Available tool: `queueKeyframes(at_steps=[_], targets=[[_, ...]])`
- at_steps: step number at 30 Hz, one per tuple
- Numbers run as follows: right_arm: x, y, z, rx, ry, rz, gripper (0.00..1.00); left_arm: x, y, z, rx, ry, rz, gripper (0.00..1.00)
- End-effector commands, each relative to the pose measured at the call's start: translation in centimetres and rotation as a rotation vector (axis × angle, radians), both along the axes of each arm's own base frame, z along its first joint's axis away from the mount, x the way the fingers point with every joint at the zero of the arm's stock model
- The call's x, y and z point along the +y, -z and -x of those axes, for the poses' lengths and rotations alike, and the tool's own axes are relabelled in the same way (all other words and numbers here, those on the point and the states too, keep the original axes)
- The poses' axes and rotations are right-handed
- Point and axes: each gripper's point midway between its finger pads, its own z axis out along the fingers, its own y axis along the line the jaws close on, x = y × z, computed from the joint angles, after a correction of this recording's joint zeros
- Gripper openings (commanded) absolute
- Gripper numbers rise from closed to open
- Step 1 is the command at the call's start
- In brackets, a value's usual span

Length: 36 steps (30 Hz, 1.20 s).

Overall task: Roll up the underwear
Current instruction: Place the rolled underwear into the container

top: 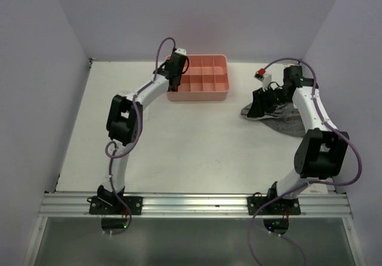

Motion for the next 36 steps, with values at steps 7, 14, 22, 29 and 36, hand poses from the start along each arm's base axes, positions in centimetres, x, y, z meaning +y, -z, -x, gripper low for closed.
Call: queueKeyframes(at_steps=[7,14,22,29,36], targets=[[-0.1,-1.1,0.3,-0.031,0.009,-0.002,0.55,-0.5,1.9,0.5,0.07,-0.032,0.051,0.0],[0.1,-1.0,0.4,-0.024,0.007,-0.009,0.55,-0.5,3.3,0.7,0.104,-0.042,0.051,0.0],[-0.1,-1.1,0.4,-0.019,0.013,-0.001,0.55,-0.2,5.8,0.7,0.15,-0.052,0.068,0.01],[-0.1,-1.0,0.6,-0.014,0.01,0.005,0.55,0.1,7.4,1.8,0.217,-0.053,0.12,0.08],[-0.1,-1.0,0.6,-0.012,0.012,0.0,0.55,0.0,6.4,2.4,0.22,-0.044,0.132,0.24]])
